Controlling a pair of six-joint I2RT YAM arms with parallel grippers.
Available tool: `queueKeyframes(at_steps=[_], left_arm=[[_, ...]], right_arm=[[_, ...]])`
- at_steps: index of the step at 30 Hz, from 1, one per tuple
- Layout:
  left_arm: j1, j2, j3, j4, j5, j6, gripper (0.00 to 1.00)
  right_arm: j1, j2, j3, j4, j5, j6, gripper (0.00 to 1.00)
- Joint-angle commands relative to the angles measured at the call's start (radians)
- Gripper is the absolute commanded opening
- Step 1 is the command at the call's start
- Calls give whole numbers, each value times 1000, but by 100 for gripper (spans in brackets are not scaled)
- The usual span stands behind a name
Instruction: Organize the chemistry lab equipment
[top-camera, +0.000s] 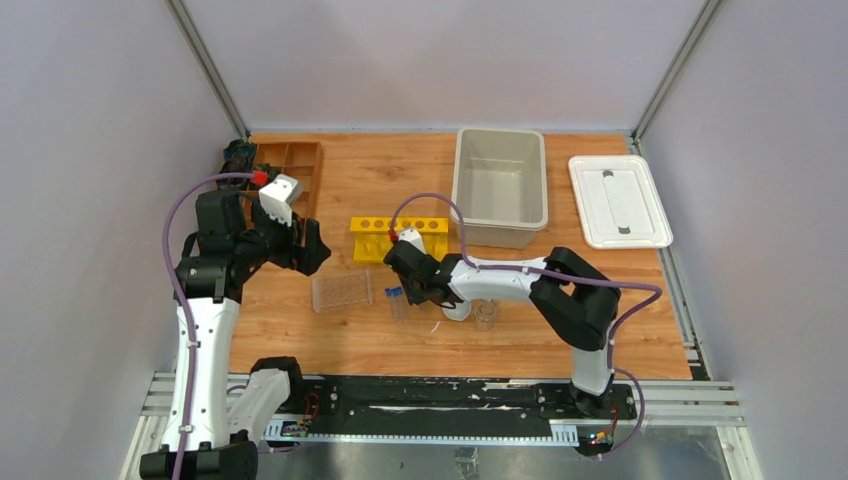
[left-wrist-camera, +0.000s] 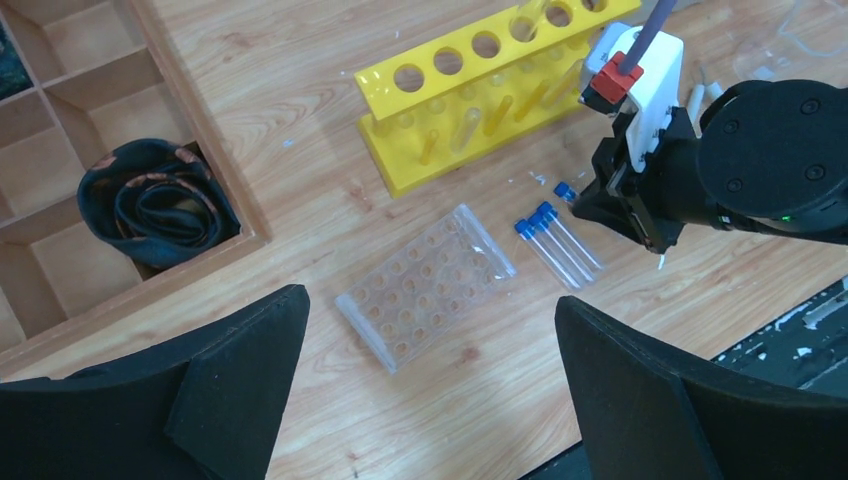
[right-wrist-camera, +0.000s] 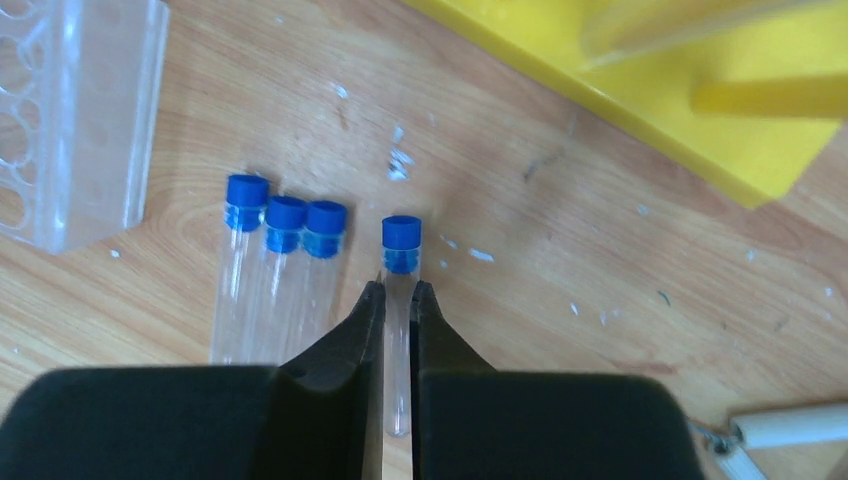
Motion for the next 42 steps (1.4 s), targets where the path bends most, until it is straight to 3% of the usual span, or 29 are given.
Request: queueKeyframes(at_steps=[1, 6, 10, 18, 26, 34, 39, 42], left_arm=[[7, -8, 45, -1, 73, -20, 100], [8, -22, 45, -1, 132, -31, 99], [8, -45, 33, -1, 191, -36, 97], [8, -69, 11, -1, 398, -77, 88], [8, -33, 11, -1, 422, -107, 75], [8, -14, 7, -1, 397, -110, 57], [8, -12, 10, -1, 391, -105, 39], [8, -16, 7, -1, 376, -87, 23]], right_arm=[[-14, -126, -42, -29, 39, 6, 1], [-8, -277, 23, 19, 2, -18, 0], [15, -337, 70, 158, -51, -12, 0], [58, -289, 154, 457, -101, 79, 0], [106, -271, 157, 615, -81, 88, 0], [126, -292, 124, 676, -61, 87, 0], [133, -294, 117, 680, -65, 85, 0], [131, -298, 123, 635, -23, 89, 22]])
